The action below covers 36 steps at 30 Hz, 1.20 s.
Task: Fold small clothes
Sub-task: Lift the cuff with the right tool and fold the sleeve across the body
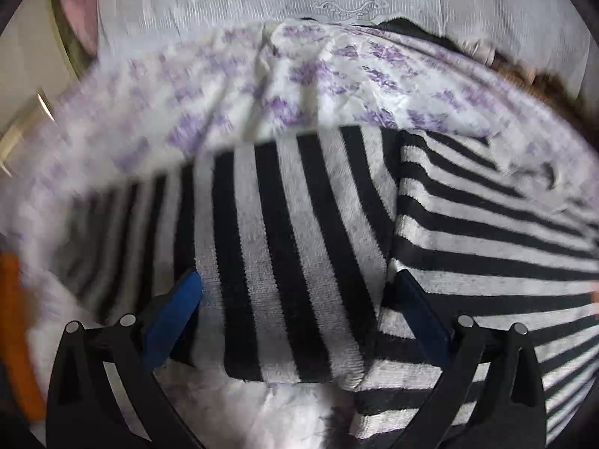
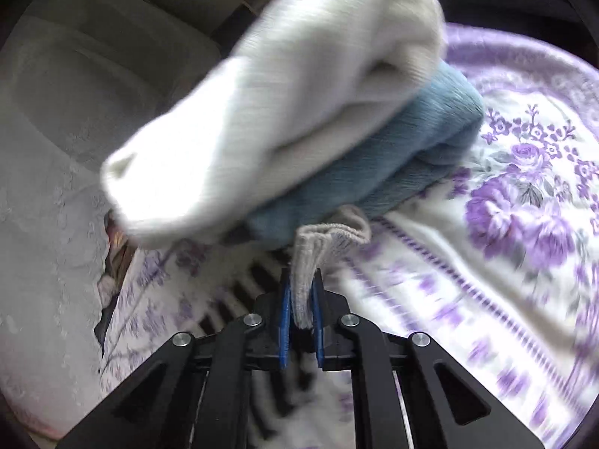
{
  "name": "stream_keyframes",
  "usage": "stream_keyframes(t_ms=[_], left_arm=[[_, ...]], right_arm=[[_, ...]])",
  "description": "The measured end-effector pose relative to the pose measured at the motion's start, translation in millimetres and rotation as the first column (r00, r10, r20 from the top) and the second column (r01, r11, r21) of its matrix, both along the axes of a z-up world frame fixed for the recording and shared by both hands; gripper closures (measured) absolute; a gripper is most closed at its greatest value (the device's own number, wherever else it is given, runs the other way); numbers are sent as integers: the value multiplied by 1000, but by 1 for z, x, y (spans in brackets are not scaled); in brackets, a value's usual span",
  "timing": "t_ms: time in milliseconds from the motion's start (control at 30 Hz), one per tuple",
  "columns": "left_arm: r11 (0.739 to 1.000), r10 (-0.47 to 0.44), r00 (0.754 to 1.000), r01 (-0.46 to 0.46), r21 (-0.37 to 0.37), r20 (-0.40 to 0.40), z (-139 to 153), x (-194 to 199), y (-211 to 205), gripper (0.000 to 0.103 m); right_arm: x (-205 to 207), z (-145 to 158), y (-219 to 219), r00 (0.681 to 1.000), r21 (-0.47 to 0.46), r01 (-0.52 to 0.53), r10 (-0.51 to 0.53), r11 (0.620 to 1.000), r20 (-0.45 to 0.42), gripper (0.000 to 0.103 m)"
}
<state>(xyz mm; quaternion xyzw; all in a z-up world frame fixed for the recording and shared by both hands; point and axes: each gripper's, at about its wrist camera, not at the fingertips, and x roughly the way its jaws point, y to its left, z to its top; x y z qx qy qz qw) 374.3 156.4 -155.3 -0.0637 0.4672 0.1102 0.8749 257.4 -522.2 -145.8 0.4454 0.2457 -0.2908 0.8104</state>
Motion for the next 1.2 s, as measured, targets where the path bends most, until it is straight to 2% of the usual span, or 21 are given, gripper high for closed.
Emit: stream_keyframes(t_ms=[33,167,200,267,333,533,667,900,1200], left_arm=[[1000,1,1000,-1,-19,11,0,-2,2,4],[999,-20,999,19,49,32,6,-5,-11,4],[998,-28,999,27,56,24,4,-5,-14,4],[996,-35,999,35,83,4,0,-4,-17,4],[994,-37,999,36,100,6,0,-8,-18,4],[996,-32,999,31,89,14,1,-11,-16,4],[994,-35,999,33,103,11,0,-10,-18,4],[993,-35,999,33,117,11,-1,-10,-20,4],[992,-39,999,38,122,6,-3,-9,-21,4]], right_arm=[[-1,-1,6,999,-25,32,-32,999,1,93],[-12,-17,29,994,-124,86,-78,989,71,94],[-11,-20,29,997,-123,62,-55,990,63,94],[-14,-14,25,993,-94,19,-7,995,119,94],[-17,-5,26,991,-122,0,17,993,134,94],[-12,11,43,984,-173,-72,99,982,148,94],[-13,27,60,966,-200,-137,176,970,190,95],[1,57,111,927,-292,-247,313,924,208,95],[23,76,150,877,-282,-368,431,886,210,95]])
